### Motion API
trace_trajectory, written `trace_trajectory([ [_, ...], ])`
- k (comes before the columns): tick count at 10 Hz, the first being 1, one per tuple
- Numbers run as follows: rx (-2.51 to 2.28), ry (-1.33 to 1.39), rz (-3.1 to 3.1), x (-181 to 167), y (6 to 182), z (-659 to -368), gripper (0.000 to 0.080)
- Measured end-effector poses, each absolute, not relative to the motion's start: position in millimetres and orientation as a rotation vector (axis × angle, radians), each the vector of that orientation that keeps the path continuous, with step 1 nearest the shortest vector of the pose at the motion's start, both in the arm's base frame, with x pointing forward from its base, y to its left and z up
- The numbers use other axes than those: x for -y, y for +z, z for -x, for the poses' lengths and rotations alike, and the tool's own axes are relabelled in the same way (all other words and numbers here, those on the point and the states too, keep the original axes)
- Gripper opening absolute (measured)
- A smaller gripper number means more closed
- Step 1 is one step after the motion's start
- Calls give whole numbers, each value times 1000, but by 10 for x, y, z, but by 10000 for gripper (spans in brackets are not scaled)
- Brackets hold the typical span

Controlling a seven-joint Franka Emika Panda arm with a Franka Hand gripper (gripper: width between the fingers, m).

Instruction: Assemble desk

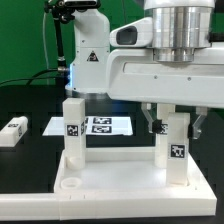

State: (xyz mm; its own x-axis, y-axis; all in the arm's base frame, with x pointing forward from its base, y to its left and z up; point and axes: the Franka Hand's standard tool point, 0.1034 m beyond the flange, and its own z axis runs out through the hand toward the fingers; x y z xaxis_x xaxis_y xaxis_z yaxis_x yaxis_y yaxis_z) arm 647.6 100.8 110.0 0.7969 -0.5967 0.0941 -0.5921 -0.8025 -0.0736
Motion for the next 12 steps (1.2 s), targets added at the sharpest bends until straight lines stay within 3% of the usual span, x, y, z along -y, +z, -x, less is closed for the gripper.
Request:
trace_trajectory([
  [1, -1052, -172, 2909, -1006, 1098, -6475, 288],
  [4, -1345, -154, 2779, -997, 1089, -6462, 288],
  [8, -2240, -61, 2063, -993, 1062, -6403, 289],
  [12, -2441, -58, 1818, -1000, 1061, -6374, 290],
])
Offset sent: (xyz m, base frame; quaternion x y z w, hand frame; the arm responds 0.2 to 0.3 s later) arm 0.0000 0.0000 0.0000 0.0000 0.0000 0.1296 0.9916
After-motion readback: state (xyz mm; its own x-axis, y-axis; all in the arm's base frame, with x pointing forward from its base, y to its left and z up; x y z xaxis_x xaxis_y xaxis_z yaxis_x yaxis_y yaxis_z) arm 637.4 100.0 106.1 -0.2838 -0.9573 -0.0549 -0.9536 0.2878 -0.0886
